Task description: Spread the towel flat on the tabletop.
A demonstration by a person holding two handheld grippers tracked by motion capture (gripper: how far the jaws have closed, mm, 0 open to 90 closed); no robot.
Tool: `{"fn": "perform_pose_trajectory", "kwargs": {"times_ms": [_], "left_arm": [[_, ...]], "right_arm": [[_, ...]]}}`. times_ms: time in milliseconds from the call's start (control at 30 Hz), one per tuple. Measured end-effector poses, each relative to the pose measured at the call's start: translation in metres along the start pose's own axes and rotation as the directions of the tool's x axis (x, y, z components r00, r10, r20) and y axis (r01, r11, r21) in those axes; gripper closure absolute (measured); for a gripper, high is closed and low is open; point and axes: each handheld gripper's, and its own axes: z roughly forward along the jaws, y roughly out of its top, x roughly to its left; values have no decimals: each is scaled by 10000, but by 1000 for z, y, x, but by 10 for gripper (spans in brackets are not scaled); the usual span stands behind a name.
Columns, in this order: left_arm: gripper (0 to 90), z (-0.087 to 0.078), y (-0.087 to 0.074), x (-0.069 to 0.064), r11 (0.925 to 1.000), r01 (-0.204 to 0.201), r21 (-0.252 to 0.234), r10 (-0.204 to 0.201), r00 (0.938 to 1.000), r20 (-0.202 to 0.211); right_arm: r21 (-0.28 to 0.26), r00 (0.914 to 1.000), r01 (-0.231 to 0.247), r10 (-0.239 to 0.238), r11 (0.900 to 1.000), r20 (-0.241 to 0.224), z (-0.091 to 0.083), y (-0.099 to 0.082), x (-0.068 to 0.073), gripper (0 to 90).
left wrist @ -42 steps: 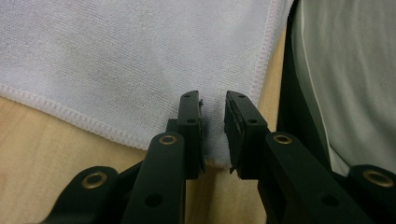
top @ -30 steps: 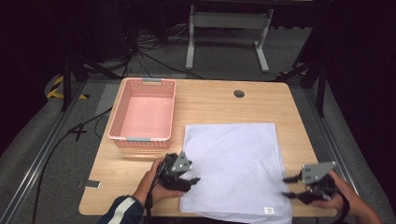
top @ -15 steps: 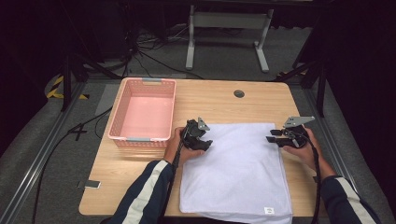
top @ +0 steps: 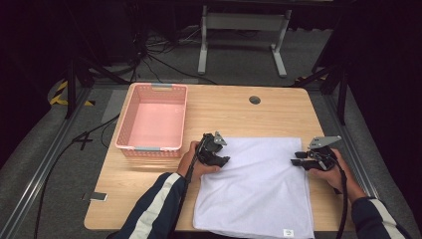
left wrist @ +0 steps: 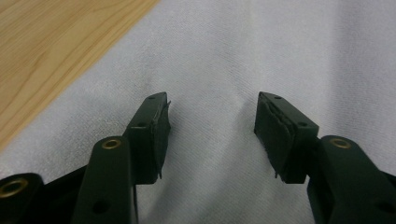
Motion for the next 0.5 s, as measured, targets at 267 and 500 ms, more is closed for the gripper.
{"fn": "perform_pose_trajectory", "kwargs": {"times_ms": [267, 500], "left_arm": [[328, 6, 12, 34, 9923, 1081, -599, -1139, 9882, -1028], [298, 20, 20, 55, 9829, 1761, -543, -1820, 9736, -1378]], "right_arm": [[-276, 9944, -922, 935, 9954, 492, -8, 1, -23, 511], [-1137, 9643, -1918, 2087, 9748, 1629, -9, 13, -54, 466]]}}
